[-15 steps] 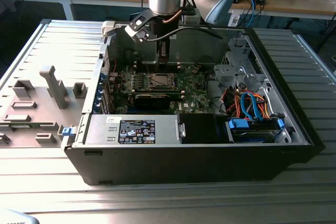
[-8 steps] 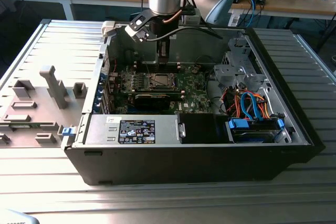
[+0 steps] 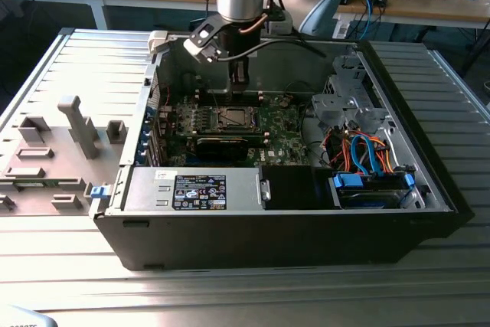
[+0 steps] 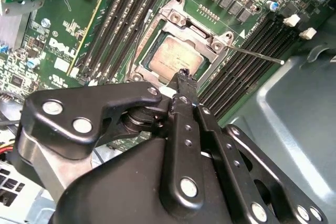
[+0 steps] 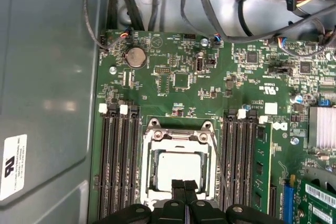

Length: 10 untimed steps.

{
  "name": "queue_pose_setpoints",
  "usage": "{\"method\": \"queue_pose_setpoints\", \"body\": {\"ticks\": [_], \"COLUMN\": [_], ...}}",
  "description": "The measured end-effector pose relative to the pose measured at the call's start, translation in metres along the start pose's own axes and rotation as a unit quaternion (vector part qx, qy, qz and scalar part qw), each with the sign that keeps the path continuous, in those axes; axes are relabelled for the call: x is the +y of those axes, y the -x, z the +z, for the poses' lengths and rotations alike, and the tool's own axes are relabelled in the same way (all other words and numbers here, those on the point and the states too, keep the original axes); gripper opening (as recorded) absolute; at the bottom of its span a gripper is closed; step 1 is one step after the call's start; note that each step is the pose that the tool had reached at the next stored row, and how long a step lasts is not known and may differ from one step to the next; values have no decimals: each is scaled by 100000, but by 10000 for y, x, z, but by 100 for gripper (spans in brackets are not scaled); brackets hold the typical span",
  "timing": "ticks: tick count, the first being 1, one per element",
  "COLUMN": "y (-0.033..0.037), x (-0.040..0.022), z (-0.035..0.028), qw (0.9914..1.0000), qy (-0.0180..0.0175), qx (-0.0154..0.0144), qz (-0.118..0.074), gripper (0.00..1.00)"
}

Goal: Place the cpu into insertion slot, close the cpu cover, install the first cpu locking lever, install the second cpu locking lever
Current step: 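Install the first cpu locking lever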

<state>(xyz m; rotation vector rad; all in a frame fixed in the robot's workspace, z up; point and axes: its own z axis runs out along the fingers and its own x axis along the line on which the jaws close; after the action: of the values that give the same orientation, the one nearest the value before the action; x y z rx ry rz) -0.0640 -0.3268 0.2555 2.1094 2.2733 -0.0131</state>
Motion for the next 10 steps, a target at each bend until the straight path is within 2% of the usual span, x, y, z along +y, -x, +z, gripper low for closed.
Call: {"method": "queue_pose_setpoints", "body": {"ticks": [6, 10], "y": [0, 0], "x": [0, 0], "z": [0, 0], "qw": [99927, 99727], "qy": [134, 261], "qx": [80, 156], "qz": [-3825, -7378], "gripper": [11, 11]}}
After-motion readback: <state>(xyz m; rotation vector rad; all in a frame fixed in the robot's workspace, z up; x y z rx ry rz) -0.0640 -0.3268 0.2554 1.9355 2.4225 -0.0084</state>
